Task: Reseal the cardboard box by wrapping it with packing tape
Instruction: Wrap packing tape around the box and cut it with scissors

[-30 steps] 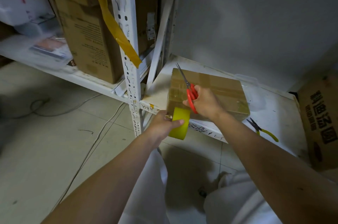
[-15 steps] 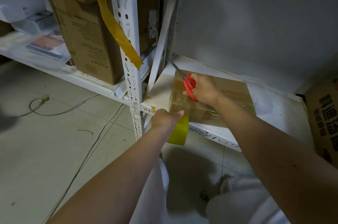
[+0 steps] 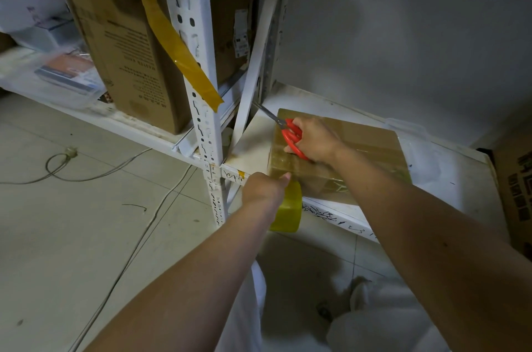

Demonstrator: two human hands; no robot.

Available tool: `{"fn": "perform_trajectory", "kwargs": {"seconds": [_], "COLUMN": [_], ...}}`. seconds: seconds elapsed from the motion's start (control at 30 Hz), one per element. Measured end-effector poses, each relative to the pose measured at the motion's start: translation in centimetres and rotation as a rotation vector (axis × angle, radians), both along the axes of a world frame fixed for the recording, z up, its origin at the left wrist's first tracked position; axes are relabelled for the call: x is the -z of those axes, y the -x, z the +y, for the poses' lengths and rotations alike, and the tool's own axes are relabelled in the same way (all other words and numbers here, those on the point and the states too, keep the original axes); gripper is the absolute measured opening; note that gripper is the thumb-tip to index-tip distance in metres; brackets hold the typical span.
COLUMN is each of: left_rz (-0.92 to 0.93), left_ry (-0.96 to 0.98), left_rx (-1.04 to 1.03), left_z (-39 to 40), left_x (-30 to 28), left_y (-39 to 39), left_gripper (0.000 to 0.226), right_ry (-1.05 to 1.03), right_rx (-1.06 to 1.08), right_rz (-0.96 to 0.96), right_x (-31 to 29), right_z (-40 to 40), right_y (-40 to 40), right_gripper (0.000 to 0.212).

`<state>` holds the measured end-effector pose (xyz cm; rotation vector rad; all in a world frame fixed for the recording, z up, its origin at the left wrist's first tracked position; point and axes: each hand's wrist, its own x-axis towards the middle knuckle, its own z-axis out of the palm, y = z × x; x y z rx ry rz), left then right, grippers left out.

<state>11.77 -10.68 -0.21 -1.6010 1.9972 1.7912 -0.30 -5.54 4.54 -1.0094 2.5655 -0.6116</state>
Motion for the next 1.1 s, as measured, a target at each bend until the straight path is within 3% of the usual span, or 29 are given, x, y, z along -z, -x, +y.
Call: {"fn": "perform_trajectory", "kwargs": {"seconds": [0.33, 0.4, 0.47, 0.53, 0.6, 0.7, 0.73, 0.9, 1.1], "left_rz": [-0.011, -0.009, -0.009, -0.004, -0.003, 0.008, 0.015, 0.042, 0.157], "left_ry": [-0.009, -0.021, -0.029, -0.03, -0.032, -0.027, -0.017, -0.017, -0.101], "left_rx": [-0.016, -0.018, -0.024, -0.034, -0.036, -0.045, -0.041, -0.013, 0.066], "left_z": [-0.3, -0.4, -0.3, -0.3, -0.2, -0.1, 0.0, 0.2, 1.1], "left_x": [-0.1, -0.2, -0.1, 0.2, 0.5, 0.7, 0.7, 0.6, 1.8], "left_y": [0.0, 0.0, 0.0, -0.1, -0.1, -0.2, -0.3, -1.0, -2.4], "left_gripper": [0.051, 0.052, 0.054, 0.054, 0.055, 0.056, 0.057, 0.058, 0.021], "right_ry": [-0.032, -0.047, -0.043, -0.006, 0.063, 0.135, 0.095, -0.126, -0.217], "right_rx": [0.009, 0.013, 0.081, 0.166, 0.206, 0.106, 0.055, -0.052, -0.16], "right_rz": [0.121, 0.192, 0.248, 0.314, 0.224, -0.169, -0.218, -0.041, -0.048], "right_x": [2.3, 2.4, 2.3, 2.2, 1.9, 1.1, 1.0, 2.3, 1.9], "right_z": [-0.7, -0.7, -0.3, 0.2, 0.3, 0.0, -0.1, -1.2, -1.3], "right_y": [0.4, 0.3, 0.4, 0.5, 0.3, -0.9, -1.3, -1.3, -0.8], "right_gripper": [0.027, 0.035, 0.045, 0.036, 0.023, 0.029, 0.029, 0.033, 0.042]}}
